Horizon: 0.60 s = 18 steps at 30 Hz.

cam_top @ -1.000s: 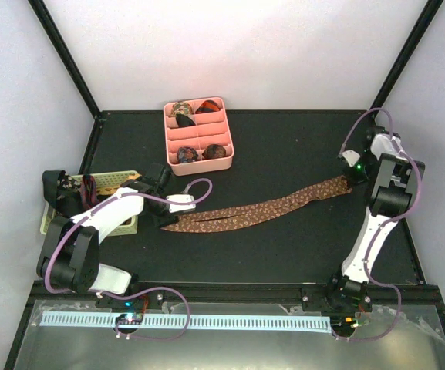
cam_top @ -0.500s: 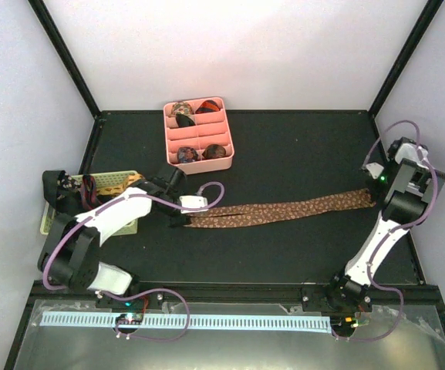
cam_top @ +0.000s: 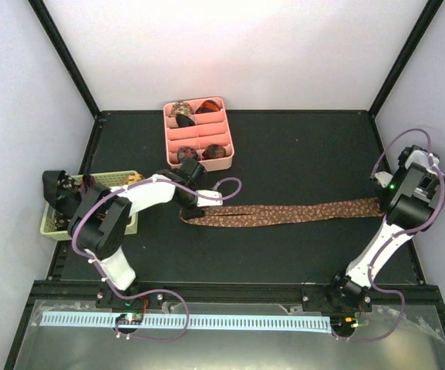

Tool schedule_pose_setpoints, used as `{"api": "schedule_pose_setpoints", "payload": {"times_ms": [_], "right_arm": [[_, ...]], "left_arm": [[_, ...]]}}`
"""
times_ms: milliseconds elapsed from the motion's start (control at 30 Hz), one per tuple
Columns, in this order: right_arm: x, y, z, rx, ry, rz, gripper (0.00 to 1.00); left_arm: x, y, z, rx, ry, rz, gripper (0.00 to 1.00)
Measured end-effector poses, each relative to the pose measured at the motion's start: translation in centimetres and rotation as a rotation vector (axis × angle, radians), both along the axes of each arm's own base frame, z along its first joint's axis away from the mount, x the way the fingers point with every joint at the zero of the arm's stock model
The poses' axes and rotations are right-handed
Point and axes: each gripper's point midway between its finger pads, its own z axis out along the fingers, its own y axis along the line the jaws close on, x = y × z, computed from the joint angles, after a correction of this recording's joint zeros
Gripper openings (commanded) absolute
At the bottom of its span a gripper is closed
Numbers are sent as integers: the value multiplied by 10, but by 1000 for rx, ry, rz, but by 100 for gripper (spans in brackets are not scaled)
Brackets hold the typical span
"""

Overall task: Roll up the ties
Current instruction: Move the tie to the center of the board, then smooth out the tie at the center of the board.

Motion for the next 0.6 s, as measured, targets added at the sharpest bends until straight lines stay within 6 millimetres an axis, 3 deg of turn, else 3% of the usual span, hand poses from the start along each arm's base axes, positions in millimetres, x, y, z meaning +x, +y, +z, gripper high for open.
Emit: {"api": "schedule_pose_setpoints", "payload": {"times_ms": [133,233,367,600], "right_arm": [[-1,-2,0,0,-1,-4,2],[-2,-3,0,-1,-1,-6,2],[-3,-5,0,-3,0,-8,2],[-8,-10,0,-8,8,-15,2]], "left_arm": [[-6,8,-13,55,39,-5,27],[-10,11,-13,68,42,-15,9],[-15,15,0,55,-1,-24,3],[-29,24,21,8,-105,-41,2]]}}
